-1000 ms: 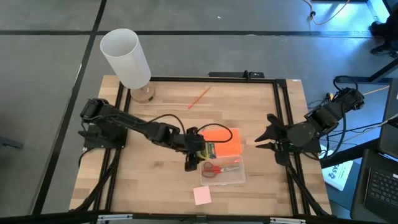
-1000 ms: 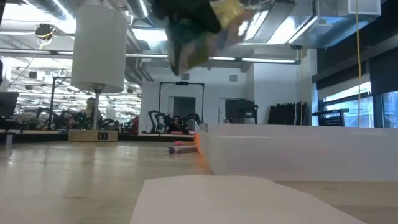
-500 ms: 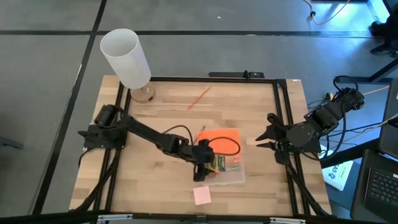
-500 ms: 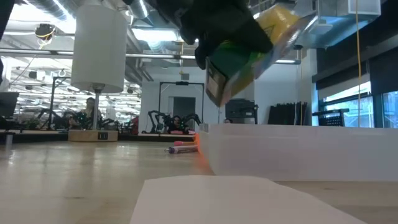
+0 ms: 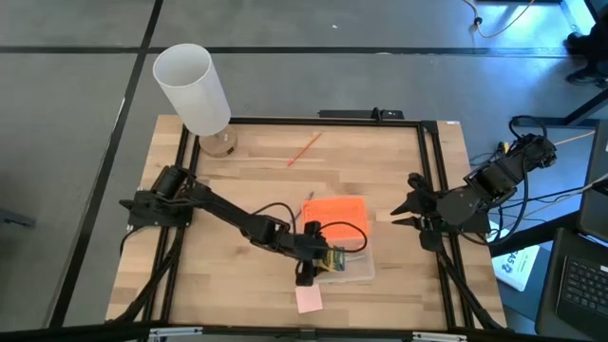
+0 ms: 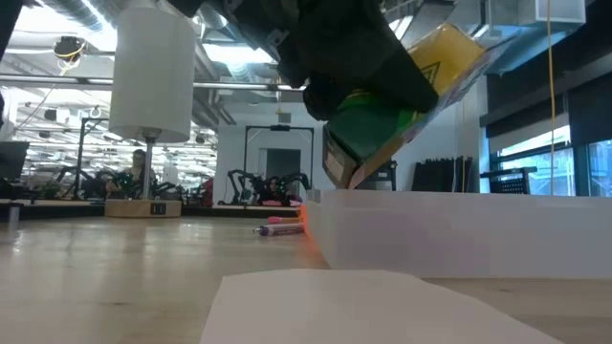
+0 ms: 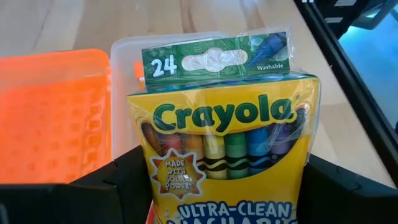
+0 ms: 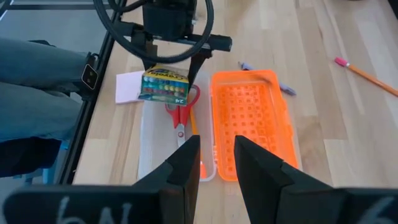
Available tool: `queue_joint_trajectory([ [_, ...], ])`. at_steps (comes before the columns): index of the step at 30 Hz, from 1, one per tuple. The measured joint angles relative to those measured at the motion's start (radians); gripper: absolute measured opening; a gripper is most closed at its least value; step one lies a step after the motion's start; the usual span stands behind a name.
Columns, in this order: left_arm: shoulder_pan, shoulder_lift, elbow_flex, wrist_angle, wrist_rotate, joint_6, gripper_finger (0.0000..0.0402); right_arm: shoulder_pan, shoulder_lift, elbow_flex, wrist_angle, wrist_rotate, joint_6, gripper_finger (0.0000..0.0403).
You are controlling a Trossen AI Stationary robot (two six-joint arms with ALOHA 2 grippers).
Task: Pack school essentials
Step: Put the yellow box of crayons into the orange supply box
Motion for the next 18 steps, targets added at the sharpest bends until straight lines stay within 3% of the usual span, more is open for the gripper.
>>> queue_joint_trajectory([
  [18, 0.005, 0.032, 0.0, -0.019, -0.012, 0.014, 0.0282, 0.0, 0.0, 0.0, 0.013, 0.0, 0.0, 0.0101],
])
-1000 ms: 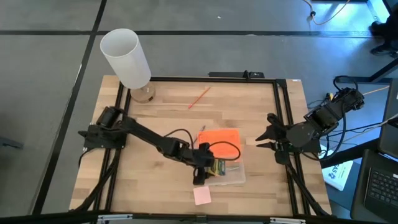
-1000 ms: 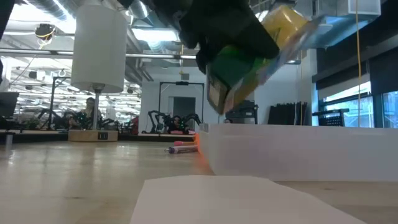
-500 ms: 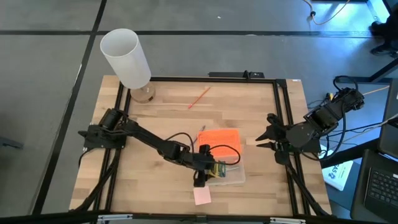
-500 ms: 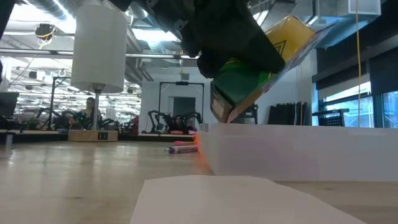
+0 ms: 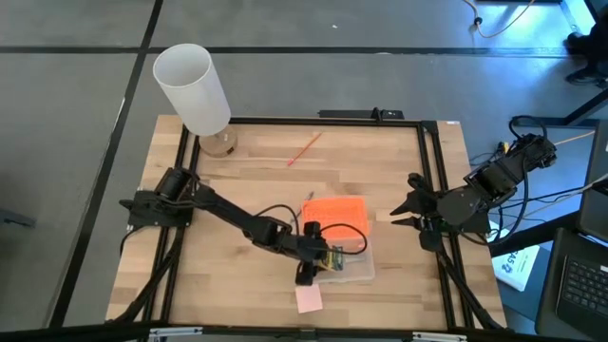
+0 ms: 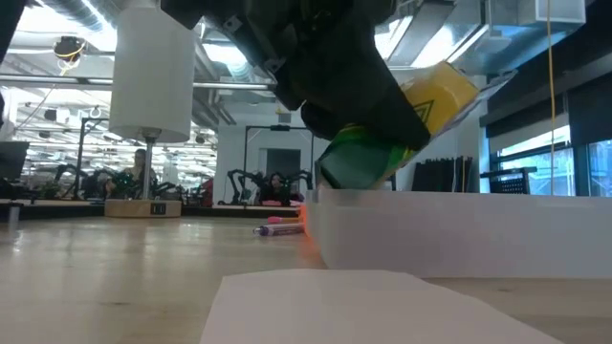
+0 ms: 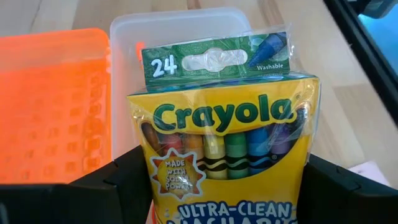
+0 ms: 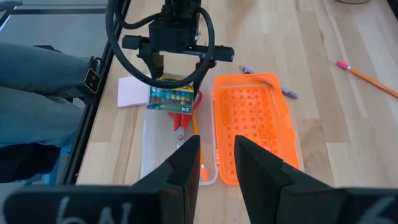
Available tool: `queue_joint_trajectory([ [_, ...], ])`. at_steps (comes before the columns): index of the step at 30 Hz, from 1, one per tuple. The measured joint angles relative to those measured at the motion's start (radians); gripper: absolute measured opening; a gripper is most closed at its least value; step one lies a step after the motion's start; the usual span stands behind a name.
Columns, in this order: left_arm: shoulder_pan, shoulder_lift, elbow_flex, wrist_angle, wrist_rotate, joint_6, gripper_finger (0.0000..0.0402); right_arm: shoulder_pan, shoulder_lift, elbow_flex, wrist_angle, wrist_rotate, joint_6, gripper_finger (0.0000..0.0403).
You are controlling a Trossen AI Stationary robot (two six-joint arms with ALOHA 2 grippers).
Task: Pack school essentials
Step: Put the yellow box of crayons into the orange supply box
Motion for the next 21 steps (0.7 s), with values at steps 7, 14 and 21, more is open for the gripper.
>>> queue_joint_trajectory([
  [7, -0.004, 0.0, 0.0, -0.005, 0.018, 0.017, 0.0287, 0.0, 0.0, 0.0, 0.0, 0.0, 0.0, 0.0101],
  [14, -0.004, 0.0, 0.0, -0.005, 0.019, 0.037, 0.0302, 0.0, 0.0, 0.0, -0.001, 0.0, 0.0, 0.0101],
  [21, -0.004, 0.0, 0.0, -0.009, 0.019, 0.035, 0.0336, 0.0, 0.0, 0.0, -0.001, 0.0, 0.0, 0.0101],
])
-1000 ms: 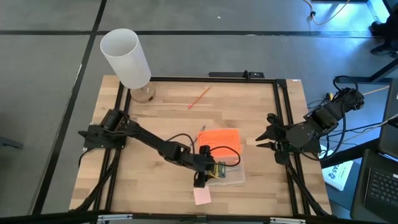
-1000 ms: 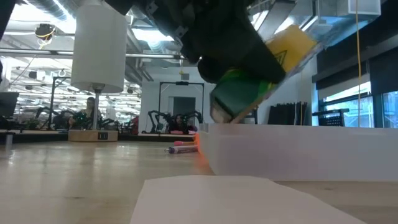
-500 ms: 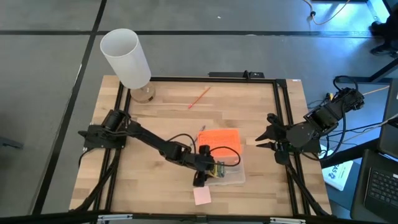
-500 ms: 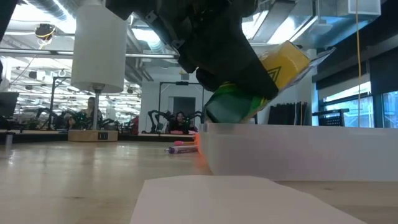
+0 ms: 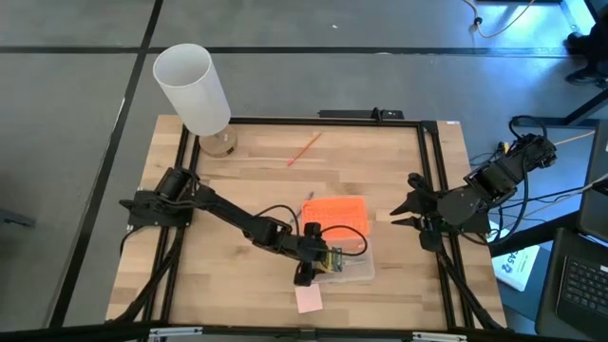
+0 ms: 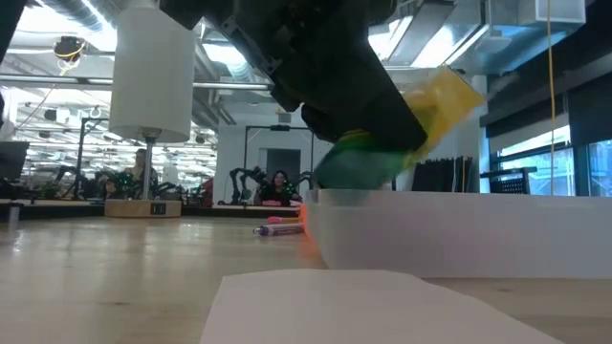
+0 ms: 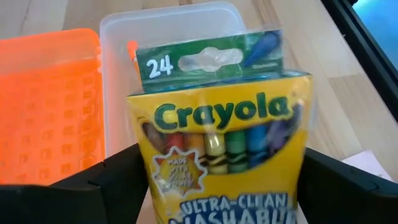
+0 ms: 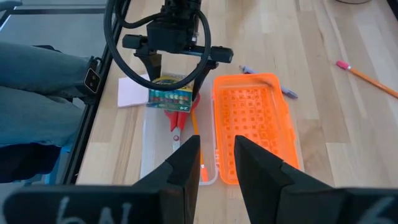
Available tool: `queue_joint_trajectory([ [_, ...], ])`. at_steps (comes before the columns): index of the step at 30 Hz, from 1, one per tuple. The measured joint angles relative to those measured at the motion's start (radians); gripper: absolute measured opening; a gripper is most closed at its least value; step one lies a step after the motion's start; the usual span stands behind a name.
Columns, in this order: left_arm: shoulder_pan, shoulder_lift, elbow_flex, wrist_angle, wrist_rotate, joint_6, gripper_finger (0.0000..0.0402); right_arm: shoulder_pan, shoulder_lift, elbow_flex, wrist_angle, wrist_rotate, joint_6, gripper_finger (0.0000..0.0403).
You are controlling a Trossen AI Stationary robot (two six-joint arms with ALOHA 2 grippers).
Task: Pack school essentials
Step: Put the yellow box of crayons into the orange supply box, then adjust the orange supply box
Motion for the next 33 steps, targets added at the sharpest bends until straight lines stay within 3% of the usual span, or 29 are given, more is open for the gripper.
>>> queue_joint_trajectory([
  [17, 0.006, -0.008, 0.0, -0.001, -0.006, -0.002, 0.0355, 0.0, 0.0, 0.0, 0.0, 0.0, 0.0, 0.0101],
  [22, 0.031, -0.032, 0.048, -0.057, -0.001, 0.004, 0.0352, 0.0, 0.0, 0.001, 0.0, 0.0, 0.0, 0.0101],
  [26, 0.056, -0.045, 0.139, -0.239, 0.0, 0.005, 0.0348, 0.0, 0.0, 0.001, 0.0, 0.0, 0.0, 0.0101],
  [33, 0.064, -0.059, 0.305, -0.698, -0.058, 0.004, 0.0347, 0.0, 0.0, 0.001, 0.006, 0.0, 0.0, 0.0101],
])
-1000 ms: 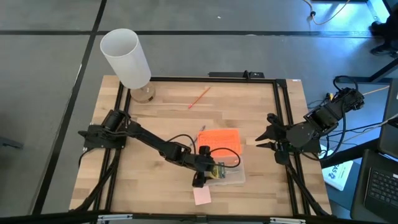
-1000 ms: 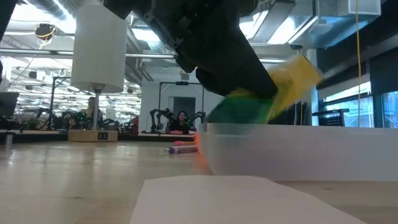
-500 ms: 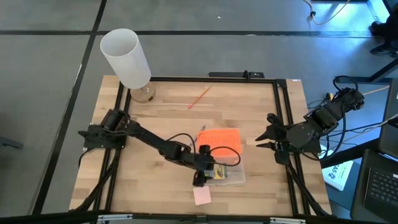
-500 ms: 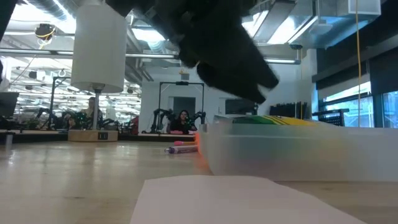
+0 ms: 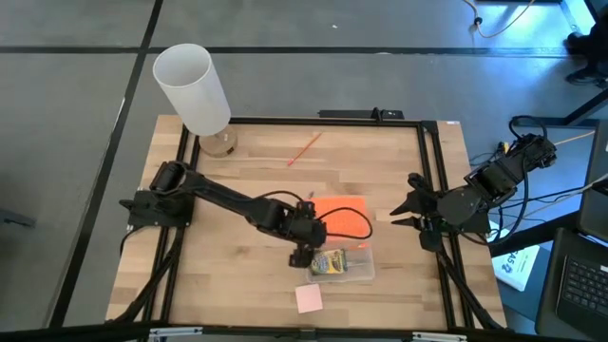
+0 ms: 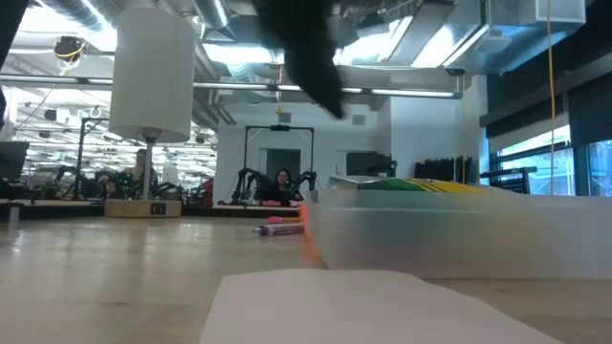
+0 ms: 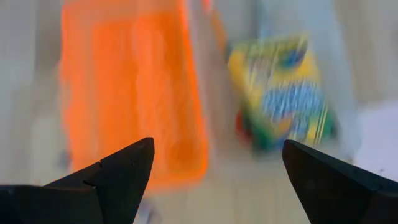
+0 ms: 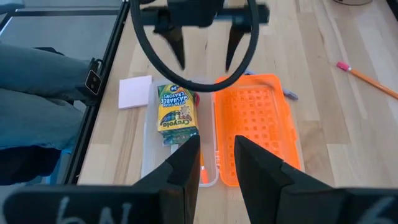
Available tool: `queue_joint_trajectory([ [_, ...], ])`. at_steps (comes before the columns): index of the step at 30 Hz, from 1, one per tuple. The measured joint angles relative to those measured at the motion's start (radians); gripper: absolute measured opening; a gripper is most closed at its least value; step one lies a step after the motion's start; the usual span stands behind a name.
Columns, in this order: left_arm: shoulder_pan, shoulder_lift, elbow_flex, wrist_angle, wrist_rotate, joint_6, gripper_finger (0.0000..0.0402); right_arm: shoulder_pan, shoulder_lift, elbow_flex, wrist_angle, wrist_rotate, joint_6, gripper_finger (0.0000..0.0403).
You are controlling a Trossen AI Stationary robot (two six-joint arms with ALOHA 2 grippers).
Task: Pack school essentials
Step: Adjust the orange supply box
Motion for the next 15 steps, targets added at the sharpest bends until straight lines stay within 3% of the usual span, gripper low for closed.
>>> queue_joint_trajectory([
  [5, -0.017, -0.017, 0.031, -0.244, -0.008, -0.091, 0.0347, 0.0, 0.0, 0.0, 0.003, 0.0, 0.0, 0.0101],
  [9, -0.046, -0.019, 0.01, -0.339, 0.023, -0.166, 0.0349, 0.0, 0.0, 0.0, 0.003, 0.0, 0.0, 0.0101],
  [15, -0.118, -0.018, -0.034, -0.313, 0.082, -0.225, 0.0348, 0.0, 0.0, 0.0, 0.02, 0.001, -0.013, 0.0101],
])
